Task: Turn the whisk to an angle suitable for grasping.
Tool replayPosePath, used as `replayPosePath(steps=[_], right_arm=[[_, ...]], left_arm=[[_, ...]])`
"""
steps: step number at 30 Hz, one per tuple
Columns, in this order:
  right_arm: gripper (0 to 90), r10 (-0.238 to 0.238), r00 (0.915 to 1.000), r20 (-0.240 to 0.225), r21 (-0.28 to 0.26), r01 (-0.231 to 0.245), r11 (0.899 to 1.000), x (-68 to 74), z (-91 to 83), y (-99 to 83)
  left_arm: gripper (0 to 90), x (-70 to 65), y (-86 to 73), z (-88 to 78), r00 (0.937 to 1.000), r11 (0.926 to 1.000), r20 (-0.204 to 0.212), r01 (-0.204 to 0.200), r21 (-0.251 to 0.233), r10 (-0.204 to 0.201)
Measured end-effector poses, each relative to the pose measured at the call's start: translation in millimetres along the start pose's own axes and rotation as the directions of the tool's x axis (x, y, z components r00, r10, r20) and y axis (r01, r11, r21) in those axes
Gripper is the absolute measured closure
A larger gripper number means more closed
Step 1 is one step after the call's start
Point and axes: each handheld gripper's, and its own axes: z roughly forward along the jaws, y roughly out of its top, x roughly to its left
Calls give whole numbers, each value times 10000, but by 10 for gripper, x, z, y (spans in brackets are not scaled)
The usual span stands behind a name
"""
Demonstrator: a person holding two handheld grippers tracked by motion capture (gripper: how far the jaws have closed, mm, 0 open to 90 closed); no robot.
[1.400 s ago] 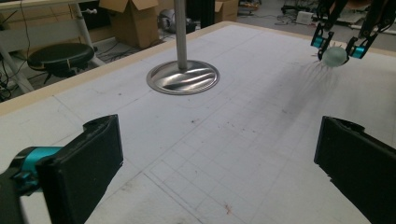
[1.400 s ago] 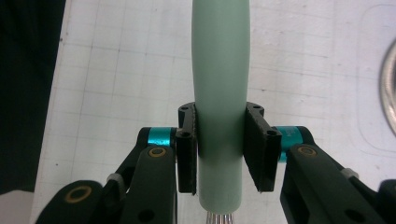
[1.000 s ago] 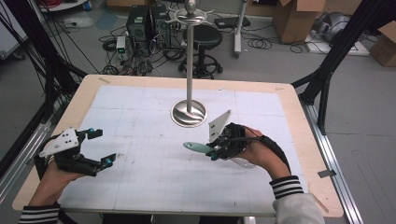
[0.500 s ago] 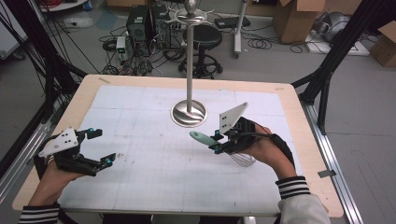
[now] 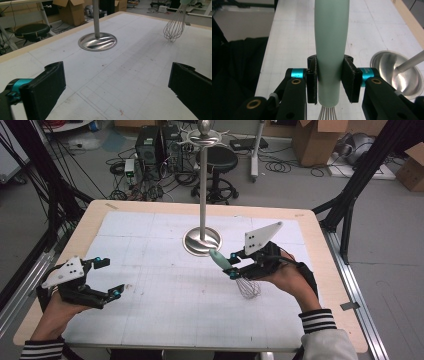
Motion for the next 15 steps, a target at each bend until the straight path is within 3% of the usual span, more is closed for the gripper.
replayPosePath(steps=[7, 12, 15], right_arm=[[682, 188, 9997, -167, -981, -204, 9950, 2, -74, 36], [682, 217, 9998, -51, -1948, -223, 9806, -12, -154, 80], [682, 275, 9996, -23, -2166, -273, 9759, -13, -192, 98]], left_arm=[[17, -2, 0, 4, 10000, 10000, 3, 6, -12, -6], [17, -3, 3, 3, 10000, 10000, 9, -33, -15, 33], [17, -4, 3, 3, 10000, 10000, 8, -25, -19, 25]])
